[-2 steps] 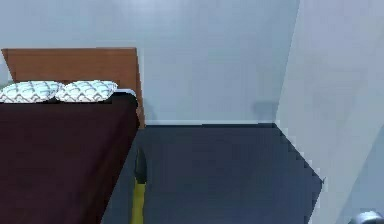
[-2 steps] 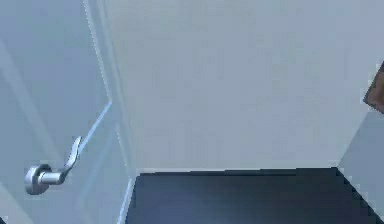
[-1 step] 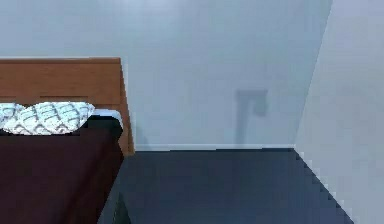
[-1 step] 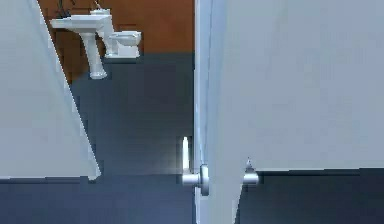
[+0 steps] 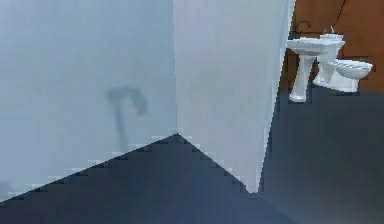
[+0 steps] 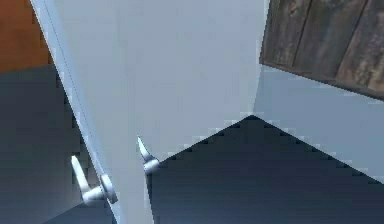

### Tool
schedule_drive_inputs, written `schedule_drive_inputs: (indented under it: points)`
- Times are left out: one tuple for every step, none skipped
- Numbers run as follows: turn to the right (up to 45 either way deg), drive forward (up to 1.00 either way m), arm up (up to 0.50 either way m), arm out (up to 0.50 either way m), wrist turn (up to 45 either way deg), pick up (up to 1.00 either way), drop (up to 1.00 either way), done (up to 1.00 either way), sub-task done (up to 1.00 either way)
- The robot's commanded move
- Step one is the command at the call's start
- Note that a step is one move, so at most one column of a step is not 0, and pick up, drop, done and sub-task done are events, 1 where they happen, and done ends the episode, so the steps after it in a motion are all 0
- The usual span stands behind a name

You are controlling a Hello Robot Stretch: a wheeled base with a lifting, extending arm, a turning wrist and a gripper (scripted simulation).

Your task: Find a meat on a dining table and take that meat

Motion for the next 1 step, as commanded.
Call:
schedule_drive_inputs:
  points:
    - [3.0,0.0,0.0,0.0,0.0,0.0,0.0,0.0,0.0]
